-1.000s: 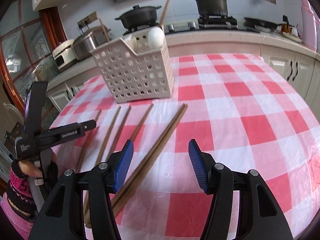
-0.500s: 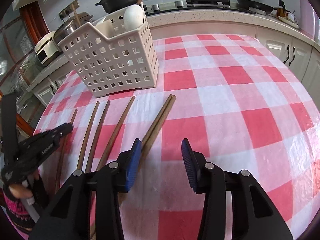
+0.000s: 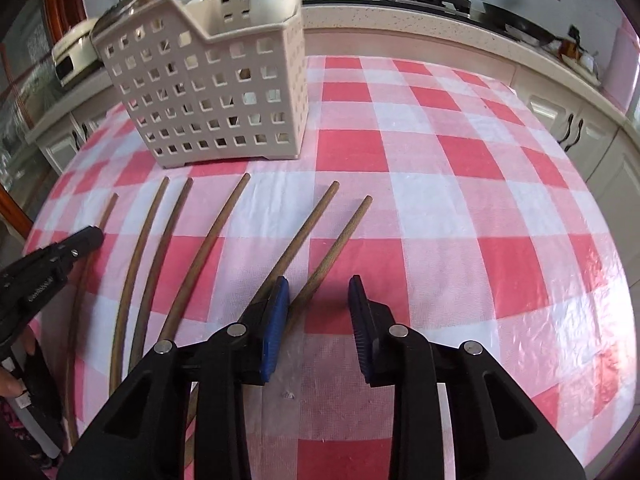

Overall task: Organize utensils
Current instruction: 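Move the right gripper down over the brown chopsticks on the cloth, then close the right gripper on the end of a brown chopstick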

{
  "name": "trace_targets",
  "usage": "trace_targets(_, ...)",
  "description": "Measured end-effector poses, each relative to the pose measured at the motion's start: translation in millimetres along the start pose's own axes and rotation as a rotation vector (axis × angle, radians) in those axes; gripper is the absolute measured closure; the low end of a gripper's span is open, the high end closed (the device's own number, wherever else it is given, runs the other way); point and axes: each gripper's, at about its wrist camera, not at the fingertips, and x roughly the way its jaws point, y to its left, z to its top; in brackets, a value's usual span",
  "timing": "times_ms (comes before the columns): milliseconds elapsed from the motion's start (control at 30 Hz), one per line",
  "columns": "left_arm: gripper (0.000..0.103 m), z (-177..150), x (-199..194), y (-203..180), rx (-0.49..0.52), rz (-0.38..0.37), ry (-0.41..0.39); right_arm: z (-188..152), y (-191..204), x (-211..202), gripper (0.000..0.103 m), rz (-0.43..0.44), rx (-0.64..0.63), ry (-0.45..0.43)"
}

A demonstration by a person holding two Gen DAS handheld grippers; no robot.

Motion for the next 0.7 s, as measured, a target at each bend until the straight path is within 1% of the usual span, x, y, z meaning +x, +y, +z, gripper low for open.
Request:
trace_targets(67,0.095,0.4,1.0,1.6,-0.005,-0.005,0.000,3.2,3.0,2.8,0.076,0.014,0.000,0.003)
trace_targets(233,0.095,-0.7,0.4,0.6,0.001,-0.004,0.000,3.8,4.3,3.0,0.087,0.045,-0.040,0.009)
trace_targets(300,0.095,-0.7,0.5,0.6,0.006,-0.003,0.000,2.3,-1.2,1.4,0.091,0.068,-0.029,0.018)
trace_targets(367,0.095,0.2,1.3,1.3,0.006,-0.003,0.002,3.6,-5.5,1.7,0.091,0.090,-0.010,0.028)
trace_targets(500,0.095,2.7,3.7,-3.0,0.019,0.029,0.005,8.8,3.1,4.8,0.091,0.054,-0.055,0.032)
trace_targets(600,0.095,2.9,5.1,-10.4,0.056,0.070,0.008,9.9,1.9,5.6,0.091,0.063,-0.059,0.030)
trace_targets(700,0.096,3.1,4.8,-11.4,0.067,0.073,0.012,9.1,-3.0,5.2,0.095,0.075,-0.045,0.018)
